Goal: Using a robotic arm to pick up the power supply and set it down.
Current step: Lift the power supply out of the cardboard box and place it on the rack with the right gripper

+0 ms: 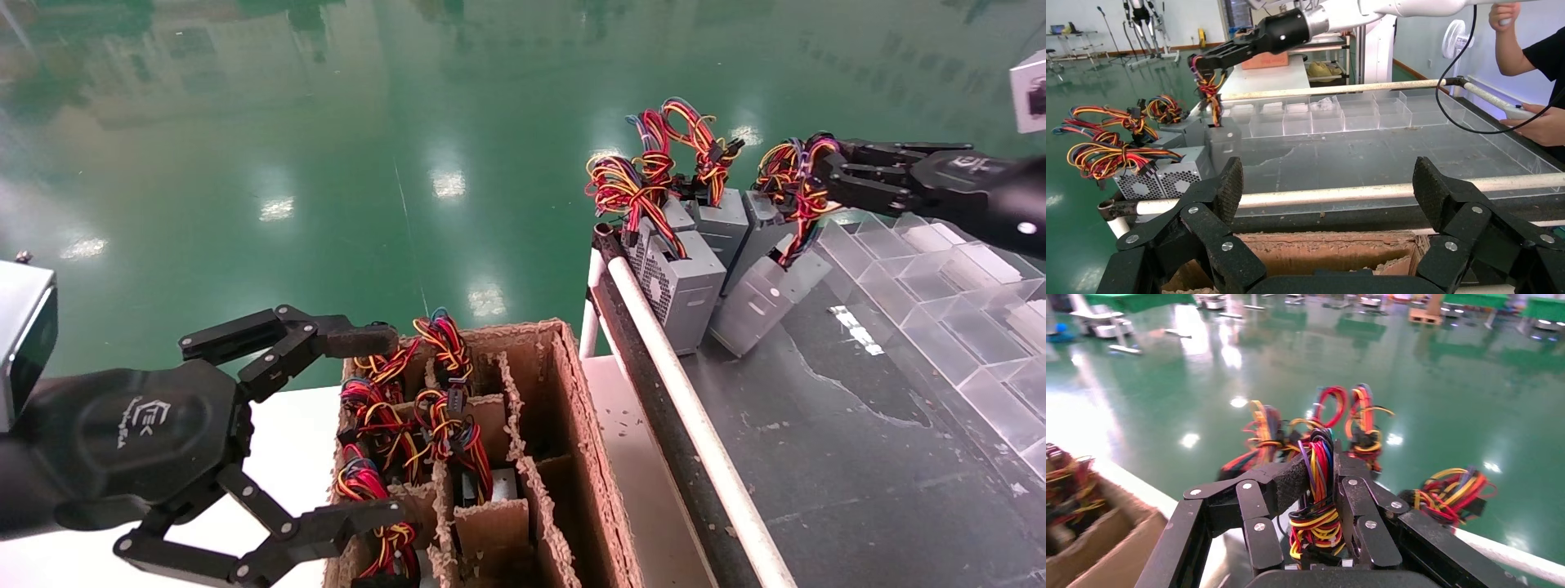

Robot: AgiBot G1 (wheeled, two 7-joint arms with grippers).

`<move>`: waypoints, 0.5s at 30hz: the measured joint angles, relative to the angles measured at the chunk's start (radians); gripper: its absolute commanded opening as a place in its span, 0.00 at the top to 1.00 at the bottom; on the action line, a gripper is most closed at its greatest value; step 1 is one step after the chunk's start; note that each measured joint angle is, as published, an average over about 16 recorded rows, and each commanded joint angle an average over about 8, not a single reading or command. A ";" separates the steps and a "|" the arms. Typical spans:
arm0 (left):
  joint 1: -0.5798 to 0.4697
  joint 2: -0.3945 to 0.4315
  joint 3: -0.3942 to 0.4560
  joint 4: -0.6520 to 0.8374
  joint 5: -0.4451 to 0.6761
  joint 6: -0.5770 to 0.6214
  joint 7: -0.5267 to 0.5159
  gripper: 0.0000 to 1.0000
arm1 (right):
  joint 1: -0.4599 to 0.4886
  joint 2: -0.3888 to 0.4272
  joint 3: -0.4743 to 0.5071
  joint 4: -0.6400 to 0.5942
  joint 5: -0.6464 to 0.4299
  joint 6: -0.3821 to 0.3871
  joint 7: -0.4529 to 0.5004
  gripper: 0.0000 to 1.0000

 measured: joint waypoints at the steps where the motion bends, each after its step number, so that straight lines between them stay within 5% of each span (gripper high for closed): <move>1: 0.000 0.000 0.000 0.000 0.000 0.000 0.000 0.00 | 0.002 0.005 -0.002 0.002 -0.002 -0.016 0.000 1.00; 15: 0.000 0.000 0.000 0.000 0.000 0.000 0.000 0.00 | 0.023 -0.010 -0.020 0.005 -0.027 -0.101 -0.008 1.00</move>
